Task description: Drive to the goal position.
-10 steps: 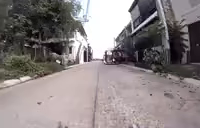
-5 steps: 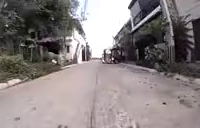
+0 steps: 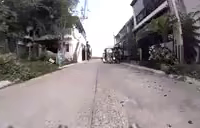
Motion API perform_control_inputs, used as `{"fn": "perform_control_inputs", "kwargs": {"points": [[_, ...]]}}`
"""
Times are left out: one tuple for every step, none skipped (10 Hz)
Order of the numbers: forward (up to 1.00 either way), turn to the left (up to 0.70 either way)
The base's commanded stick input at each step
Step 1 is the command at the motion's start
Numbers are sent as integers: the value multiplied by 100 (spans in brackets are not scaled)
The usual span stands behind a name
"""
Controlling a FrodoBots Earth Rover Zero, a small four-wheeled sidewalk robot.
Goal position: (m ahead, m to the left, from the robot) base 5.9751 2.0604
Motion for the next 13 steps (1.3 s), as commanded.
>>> {"fn": "perform_control_inputs", "kwargs": {"points": [[100, 4], [100, 4], [100, 4], [100, 4], [100, 4], [100, 4], [100, 4], [100, 4], [100, 4], [100, 4], [100, 4], [100, 4], [100, 4]]}}
